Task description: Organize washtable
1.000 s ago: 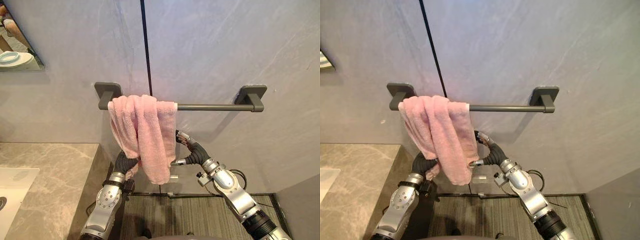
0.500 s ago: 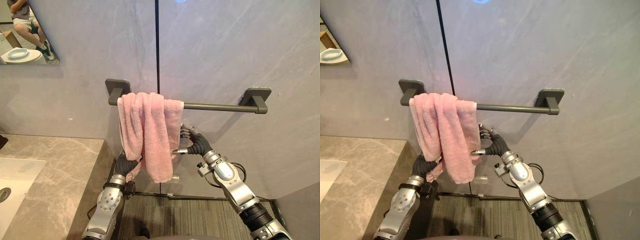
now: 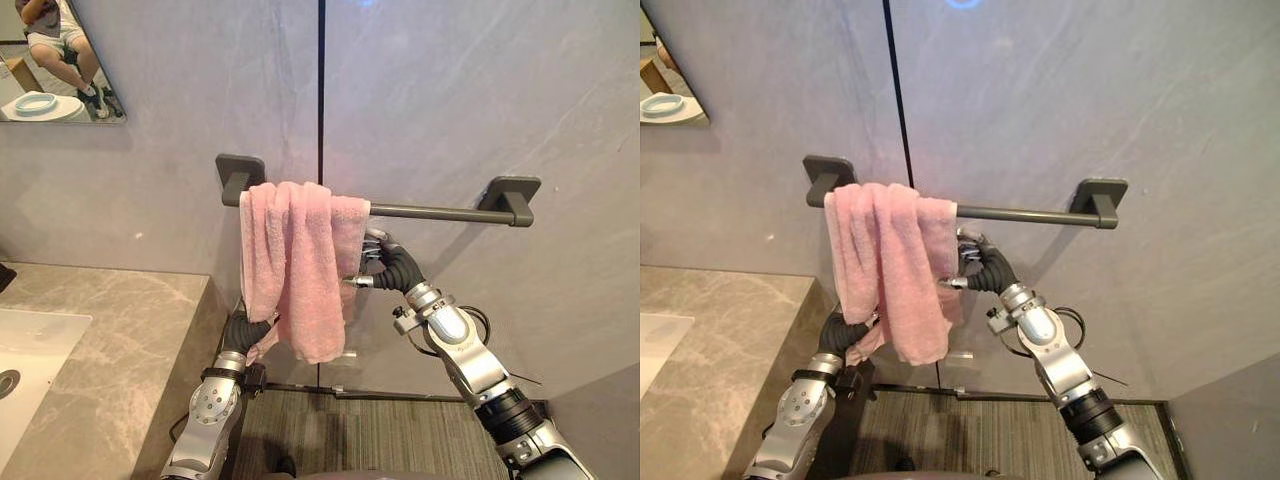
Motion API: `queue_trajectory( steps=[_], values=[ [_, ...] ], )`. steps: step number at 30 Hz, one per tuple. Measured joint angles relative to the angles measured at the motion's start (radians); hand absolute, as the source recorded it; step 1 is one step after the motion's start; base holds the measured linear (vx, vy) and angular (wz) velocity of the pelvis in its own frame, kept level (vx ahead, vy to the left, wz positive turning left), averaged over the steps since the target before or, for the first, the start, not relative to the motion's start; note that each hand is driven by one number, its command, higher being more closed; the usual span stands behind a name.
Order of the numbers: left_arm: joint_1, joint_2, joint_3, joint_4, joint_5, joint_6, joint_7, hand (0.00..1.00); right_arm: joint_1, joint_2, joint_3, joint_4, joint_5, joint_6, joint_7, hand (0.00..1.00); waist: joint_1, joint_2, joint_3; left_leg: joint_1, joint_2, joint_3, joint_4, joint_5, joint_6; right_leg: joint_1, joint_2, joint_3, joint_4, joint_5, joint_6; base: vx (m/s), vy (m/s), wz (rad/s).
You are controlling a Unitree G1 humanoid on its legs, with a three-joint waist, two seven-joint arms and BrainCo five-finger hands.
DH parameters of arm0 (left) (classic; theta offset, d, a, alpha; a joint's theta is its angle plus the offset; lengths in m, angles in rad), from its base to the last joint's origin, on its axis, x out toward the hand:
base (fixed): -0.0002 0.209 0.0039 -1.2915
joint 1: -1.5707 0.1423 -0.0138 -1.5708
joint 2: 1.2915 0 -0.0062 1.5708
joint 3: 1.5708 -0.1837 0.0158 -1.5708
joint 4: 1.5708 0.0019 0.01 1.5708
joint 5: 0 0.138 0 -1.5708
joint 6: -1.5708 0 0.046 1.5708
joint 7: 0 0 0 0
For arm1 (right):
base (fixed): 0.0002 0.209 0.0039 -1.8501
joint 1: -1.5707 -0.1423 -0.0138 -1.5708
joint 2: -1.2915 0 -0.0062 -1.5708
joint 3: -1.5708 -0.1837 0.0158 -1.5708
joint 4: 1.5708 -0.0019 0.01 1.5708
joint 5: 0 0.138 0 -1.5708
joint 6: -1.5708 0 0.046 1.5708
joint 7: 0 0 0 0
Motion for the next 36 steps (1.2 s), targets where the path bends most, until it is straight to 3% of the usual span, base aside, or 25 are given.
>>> queue_trajectory(
  steps=[25, 29, 36],
  values=[
    [-0.004, 0.001, 0.012, -0.001, -0.017, -0.011, -0.001, 1.00, -0.038, -0.033, -0.002, -0.038, 0.016, -0.007, 0.006, 1.00, 0.000, -0.001, 0.001, -0.027, 0.010, -0.002, 0.000, 0.010, -0.014, -0.015, 0.018, -0.002, -0.026, 0.015, -0.005, 0.00, -0.002, 0.00],
    [-0.004, 0.000, 0.014, -0.002, -0.017, -0.011, -0.001, 1.00, -0.004, -0.033, -0.038, -0.042, 0.016, -0.035, 0.006, 1.00, 0.000, -0.001, 0.001, -0.026, 0.005, -0.002, 0.000, 0.010, -0.013, -0.015, 0.014, -0.002, -0.026, 0.015, -0.003, 0.00, 0.000, 0.00],
    [-0.003, -0.002, 0.056, -0.007, -0.016, -0.011, 0.001, 1.00, 0.045, -0.035, -0.123, -0.052, 0.015, -0.040, 0.005, 1.00, -0.001, -0.001, 0.001, -0.025, 0.000, 0.000, -0.001, 0.010, -0.013, -0.015, 0.012, 0.000, -0.026, 0.018, 0.001, 0.00, 0.000, 0.00]
  ],
)
